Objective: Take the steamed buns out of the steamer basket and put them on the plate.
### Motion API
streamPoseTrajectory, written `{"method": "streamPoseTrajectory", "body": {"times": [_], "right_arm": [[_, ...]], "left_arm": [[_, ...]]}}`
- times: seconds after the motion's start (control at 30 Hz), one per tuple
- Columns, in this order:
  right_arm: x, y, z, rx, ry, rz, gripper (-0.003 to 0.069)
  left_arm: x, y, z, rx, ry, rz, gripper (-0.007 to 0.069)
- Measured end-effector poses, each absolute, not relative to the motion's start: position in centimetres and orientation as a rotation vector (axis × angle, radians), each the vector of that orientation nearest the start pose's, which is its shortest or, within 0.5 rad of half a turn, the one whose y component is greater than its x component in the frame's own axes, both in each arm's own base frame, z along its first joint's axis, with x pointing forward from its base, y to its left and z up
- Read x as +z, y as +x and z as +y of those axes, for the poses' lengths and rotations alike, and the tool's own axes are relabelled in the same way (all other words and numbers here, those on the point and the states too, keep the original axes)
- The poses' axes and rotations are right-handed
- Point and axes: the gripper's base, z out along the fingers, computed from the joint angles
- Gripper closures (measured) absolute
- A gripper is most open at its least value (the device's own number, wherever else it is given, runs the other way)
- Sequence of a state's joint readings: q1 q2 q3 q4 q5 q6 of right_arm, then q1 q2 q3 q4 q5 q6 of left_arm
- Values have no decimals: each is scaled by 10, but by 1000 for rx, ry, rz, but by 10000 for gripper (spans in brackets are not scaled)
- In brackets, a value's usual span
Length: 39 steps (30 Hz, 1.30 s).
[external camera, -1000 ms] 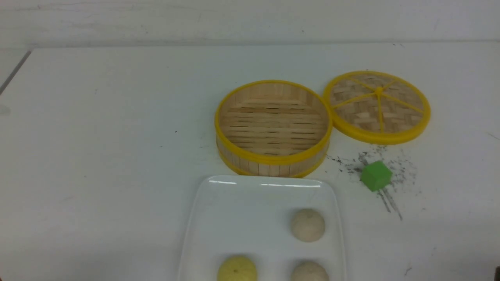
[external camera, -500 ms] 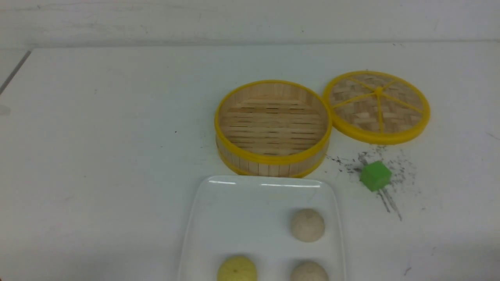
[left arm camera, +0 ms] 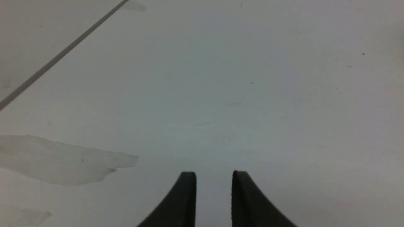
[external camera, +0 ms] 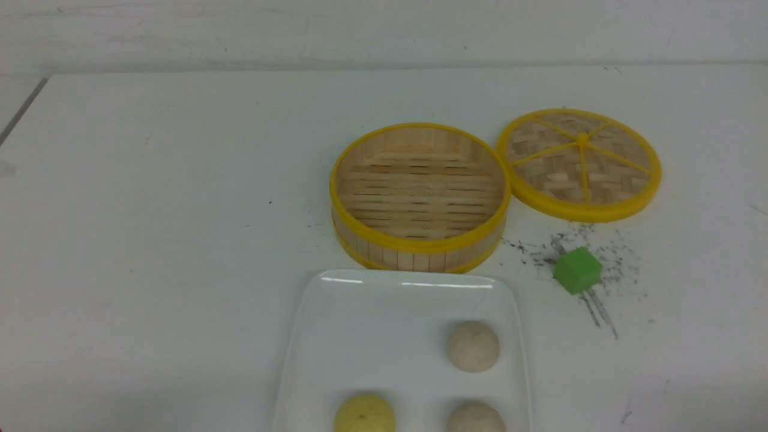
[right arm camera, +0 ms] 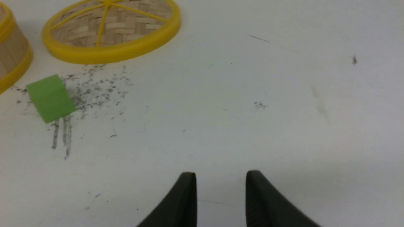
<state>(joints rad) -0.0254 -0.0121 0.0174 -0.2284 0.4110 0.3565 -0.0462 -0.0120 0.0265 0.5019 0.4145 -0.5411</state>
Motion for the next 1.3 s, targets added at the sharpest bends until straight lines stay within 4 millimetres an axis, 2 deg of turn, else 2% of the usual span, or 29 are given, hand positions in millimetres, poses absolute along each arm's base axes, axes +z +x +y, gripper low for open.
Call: {"method": "streamPoseTrajectory", "body": {"times": [0.23,0.7,1.3], "right_arm": [[172,51,-10,-2,228,1875,417],[172,52,-2,157,207,1885,417],[172,52,-2,160,209,1885,417]], "left_arm": [[172,52,15,98,-162,1855,424],[172,52,15,98,-162,1855,409],[172,52,15,98,-162,1855,410]]}}
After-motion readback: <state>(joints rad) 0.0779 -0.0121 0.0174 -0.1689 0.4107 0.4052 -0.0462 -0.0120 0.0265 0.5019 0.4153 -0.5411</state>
